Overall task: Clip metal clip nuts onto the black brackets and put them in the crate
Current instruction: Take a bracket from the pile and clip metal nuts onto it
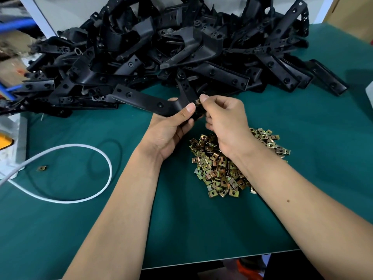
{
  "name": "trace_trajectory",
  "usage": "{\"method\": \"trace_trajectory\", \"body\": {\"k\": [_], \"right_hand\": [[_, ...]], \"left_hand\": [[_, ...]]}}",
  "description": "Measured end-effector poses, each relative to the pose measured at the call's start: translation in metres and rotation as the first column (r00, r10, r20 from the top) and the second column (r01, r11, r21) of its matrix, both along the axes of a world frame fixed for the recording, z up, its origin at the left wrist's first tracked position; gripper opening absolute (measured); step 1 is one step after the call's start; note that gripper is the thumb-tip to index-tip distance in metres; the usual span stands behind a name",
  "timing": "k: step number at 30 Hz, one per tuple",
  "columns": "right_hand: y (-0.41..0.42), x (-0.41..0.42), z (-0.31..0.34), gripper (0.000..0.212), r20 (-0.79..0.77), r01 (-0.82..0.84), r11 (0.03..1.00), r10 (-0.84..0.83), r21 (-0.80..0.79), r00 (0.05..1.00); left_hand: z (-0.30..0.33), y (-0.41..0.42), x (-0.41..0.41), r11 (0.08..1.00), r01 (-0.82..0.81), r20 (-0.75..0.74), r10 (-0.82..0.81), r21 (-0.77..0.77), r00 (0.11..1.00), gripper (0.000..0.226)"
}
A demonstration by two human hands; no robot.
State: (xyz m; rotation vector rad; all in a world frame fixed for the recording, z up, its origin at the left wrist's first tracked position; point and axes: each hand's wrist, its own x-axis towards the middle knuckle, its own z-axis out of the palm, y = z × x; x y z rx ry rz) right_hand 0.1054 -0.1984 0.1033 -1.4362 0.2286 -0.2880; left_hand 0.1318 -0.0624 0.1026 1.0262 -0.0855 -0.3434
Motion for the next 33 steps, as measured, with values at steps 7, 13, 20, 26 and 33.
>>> {"method": "trace_trajectory", "body": {"k": [7, 13, 20, 26, 33], "right_hand": [[-0.004, 0.000, 0.000, 0.036, 0.121, -0.014, 0.980, 0.038, -0.197, 0.992], [-0.014, 0.004, -0.004, 0.045, 0.102, -0.132, 0.941, 0.171, -0.311, 0.980], [-0.033, 0.007, 0.001, 0.019, 0.025, -0.186, 0.758, 0.258, -0.625, 0.966], [-0.041, 0.004, 0.004, 0.017, -0.182, -0.325, 0.367, 0.374, -0.871, 0.909], [-0.022, 0.000, 0.007, 0.006, -0.234, -0.421, 0.278, 0.519, -0.863, 0.822]], "left_hand": [[0.000, -0.001, 0.000, 0.997, -0.063, 0.029, 0.062, 0.045, 0.998, 0.030], [0.000, -0.001, 0.000, 0.978, -0.172, 0.077, 0.164, 0.118, 0.983, 0.025], [-0.001, -0.002, 0.004, 0.978, -0.196, 0.037, 0.194, 0.072, 0.980, 0.026], [0.000, 0.007, 0.011, 0.969, -0.237, -0.035, 0.235, -0.063, 0.971, 0.037], [-0.002, 0.008, 0.013, 0.969, -0.234, -0.046, 0.231, -0.076, 0.972, 0.037]]}}
